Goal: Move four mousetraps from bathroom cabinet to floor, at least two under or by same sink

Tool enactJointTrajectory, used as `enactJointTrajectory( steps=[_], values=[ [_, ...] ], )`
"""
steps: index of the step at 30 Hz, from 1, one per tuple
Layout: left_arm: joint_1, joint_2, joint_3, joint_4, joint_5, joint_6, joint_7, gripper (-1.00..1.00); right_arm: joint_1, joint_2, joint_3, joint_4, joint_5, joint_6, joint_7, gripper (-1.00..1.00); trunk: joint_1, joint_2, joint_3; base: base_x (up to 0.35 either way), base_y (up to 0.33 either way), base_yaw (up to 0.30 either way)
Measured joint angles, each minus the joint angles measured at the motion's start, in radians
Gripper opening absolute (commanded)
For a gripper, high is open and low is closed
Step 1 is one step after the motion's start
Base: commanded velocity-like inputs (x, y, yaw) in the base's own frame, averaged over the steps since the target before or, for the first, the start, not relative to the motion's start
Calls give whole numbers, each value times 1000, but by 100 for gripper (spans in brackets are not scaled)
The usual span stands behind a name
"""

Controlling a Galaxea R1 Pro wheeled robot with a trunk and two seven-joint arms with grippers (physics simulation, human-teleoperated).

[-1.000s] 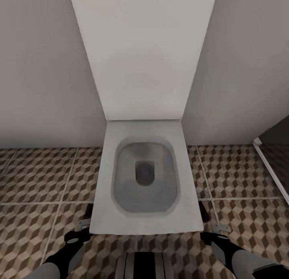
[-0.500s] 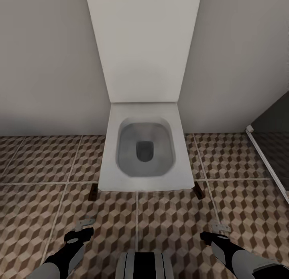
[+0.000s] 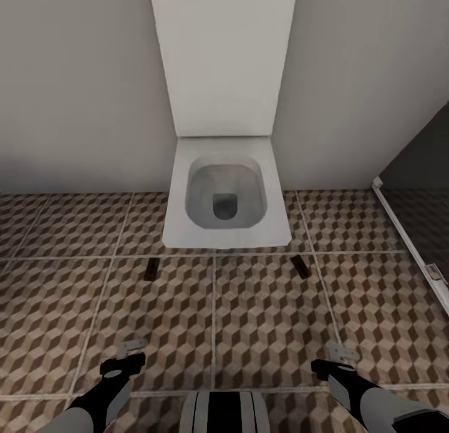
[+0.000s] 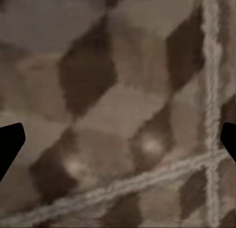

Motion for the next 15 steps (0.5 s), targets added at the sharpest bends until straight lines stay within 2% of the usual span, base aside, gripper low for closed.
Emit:
enactJointTrajectory(
  steps=[8, 15],
  values=[
    [0, 0, 0, 0, 0, 0, 0, 100, 0, 0, 0, 0, 0, 0, -1, 100, 0, 0, 0, -325, 0, 0],
    [0, -1, 0, 0, 0, 1, 0, 100, 0, 0, 0, 0, 0, -1, -1, 100, 0, 0, 0, -131, 0, 0]
  ],
)
